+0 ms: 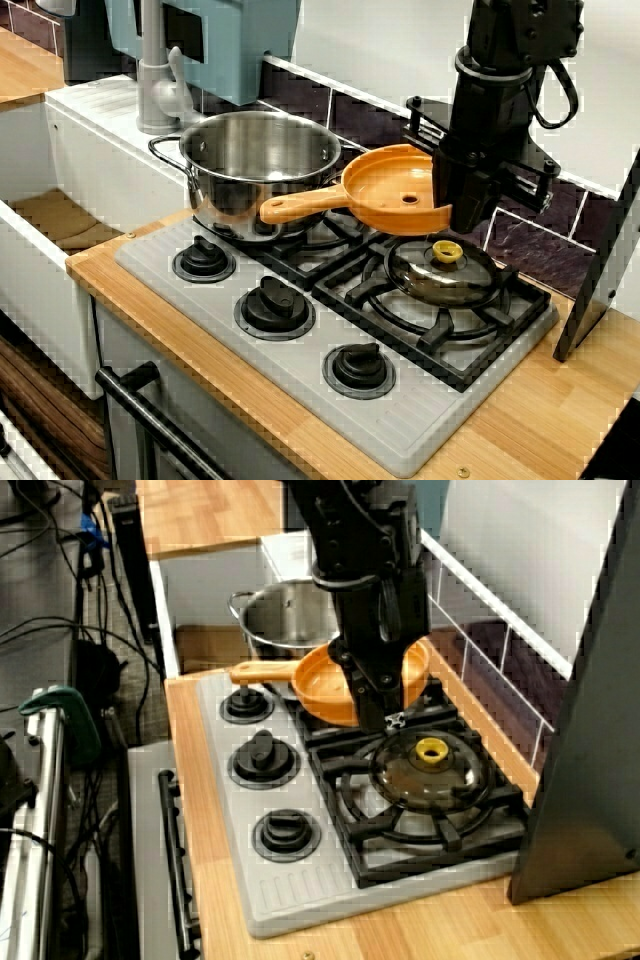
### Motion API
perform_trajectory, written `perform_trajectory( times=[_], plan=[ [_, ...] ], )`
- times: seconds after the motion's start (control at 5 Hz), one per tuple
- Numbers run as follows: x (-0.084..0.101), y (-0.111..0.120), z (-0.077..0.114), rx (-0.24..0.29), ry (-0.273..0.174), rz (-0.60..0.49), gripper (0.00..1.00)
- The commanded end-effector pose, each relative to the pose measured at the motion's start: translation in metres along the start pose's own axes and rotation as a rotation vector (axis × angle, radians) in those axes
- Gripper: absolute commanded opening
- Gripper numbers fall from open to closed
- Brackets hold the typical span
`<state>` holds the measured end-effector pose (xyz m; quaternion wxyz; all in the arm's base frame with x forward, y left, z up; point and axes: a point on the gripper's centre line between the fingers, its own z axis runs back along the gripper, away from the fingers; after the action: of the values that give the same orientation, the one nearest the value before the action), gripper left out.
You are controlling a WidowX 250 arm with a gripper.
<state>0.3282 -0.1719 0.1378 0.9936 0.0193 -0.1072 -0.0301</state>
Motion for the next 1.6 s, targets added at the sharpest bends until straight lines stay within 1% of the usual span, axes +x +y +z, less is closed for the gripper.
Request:
perform_trajectory(
  times=[0.0,0.2,0.4,0.6,0.8,1.0,1.2,1.4],
  plan=[
    [-0.001,0.009,0.006,-0.004,-0.007,0.020,0.00],
    [-0.006,0.008,0.001,0.001,0.009,0.019,0.00],
    [-0.007,0.008,0.001,0.001,0.019,0.026,0.00],
    [-0.001,0.016,0.014,-0.003,0.004,0.046,0.00],
    [0.005,0.034,0.027,-0.035,0.001,0.086,0.00],
    [0.008,0.052,0.033,-0.038,-0.002,0.125,0.00],
    [0.009,0.068,0.035,-0.012,0.009,0.161,0.00],
    [0.005,0.073,0.040,-0.005,0.022,0.178,0.00]
  ],
)
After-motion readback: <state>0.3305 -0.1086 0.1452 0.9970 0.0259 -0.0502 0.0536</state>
